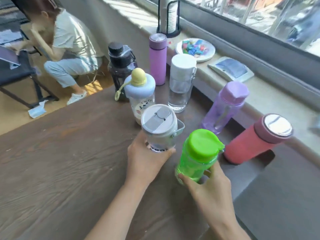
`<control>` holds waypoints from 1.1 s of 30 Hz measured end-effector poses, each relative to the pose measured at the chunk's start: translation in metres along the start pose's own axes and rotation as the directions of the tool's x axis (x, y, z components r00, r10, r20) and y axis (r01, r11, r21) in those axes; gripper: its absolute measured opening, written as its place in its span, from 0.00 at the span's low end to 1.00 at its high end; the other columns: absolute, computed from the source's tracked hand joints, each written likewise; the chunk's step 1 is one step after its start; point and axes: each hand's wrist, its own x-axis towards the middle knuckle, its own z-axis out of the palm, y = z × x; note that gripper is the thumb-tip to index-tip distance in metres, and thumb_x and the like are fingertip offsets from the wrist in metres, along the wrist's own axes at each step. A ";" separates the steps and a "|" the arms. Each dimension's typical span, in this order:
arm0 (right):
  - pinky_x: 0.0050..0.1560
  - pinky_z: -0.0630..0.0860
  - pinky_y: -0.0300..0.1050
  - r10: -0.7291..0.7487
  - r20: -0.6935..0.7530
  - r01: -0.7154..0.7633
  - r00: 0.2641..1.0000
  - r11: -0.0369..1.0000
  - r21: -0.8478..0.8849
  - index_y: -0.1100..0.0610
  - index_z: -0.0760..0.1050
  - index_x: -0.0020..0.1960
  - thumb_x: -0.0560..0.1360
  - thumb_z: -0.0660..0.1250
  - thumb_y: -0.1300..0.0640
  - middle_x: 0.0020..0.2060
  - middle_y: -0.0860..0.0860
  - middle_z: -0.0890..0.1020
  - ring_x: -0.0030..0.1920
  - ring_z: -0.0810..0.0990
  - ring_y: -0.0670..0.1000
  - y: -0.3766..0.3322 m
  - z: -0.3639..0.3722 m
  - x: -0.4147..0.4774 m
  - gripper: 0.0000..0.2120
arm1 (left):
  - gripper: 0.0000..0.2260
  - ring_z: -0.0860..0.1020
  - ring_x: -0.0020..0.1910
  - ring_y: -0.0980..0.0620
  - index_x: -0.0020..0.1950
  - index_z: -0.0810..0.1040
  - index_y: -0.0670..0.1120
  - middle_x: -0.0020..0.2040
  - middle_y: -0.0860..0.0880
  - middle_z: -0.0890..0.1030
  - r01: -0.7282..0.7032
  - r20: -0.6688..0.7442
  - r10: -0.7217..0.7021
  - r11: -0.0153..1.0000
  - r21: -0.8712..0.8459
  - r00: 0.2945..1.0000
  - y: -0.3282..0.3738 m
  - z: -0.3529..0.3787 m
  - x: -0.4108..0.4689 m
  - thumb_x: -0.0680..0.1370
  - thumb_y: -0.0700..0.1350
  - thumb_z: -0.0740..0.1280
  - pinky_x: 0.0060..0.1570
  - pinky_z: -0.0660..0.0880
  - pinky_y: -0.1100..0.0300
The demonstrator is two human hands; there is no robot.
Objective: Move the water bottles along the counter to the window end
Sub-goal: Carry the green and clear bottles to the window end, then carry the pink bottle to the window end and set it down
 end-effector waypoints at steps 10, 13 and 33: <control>0.57 0.83 0.54 0.063 -0.020 -0.062 0.998 0.997 0.049 0.42 0.73 0.71 0.66 0.81 0.41 0.61 0.40 0.84 0.58 0.85 0.42 0.025 -0.009 -0.018 0.37 | 0.31 0.87 0.51 0.61 0.54 0.80 0.65 0.49 0.60 0.89 0.013 0.078 -0.016 0.999 0.039 0.997 0.004 0.027 0.003 0.54 0.59 0.85 0.55 0.85 0.52; 0.58 0.82 0.50 0.061 -0.023 -0.060 0.998 0.997 0.039 0.39 0.72 0.71 0.65 0.80 0.41 0.62 0.37 0.83 0.60 0.84 0.39 0.024 -0.009 -0.021 0.37 | 0.32 0.87 0.52 0.59 0.55 0.79 0.64 0.50 0.60 0.89 0.033 0.095 -0.035 0.999 0.020 0.995 0.003 0.031 -0.001 0.54 0.58 0.86 0.55 0.85 0.50; 0.57 0.76 0.42 0.312 0.106 -0.179 0.944 0.756 -0.630 0.43 0.79 0.55 0.74 0.72 0.42 0.41 0.42 0.83 0.58 0.84 0.49 -0.068 0.011 -0.069 0.12 | 0.13 0.83 0.49 0.56 0.58 0.86 0.51 0.53 0.55 0.84 0.009 0.085 -0.023 0.986 0.167 0.996 -0.052 -0.140 -0.009 0.75 0.43 0.79 0.50 0.80 0.61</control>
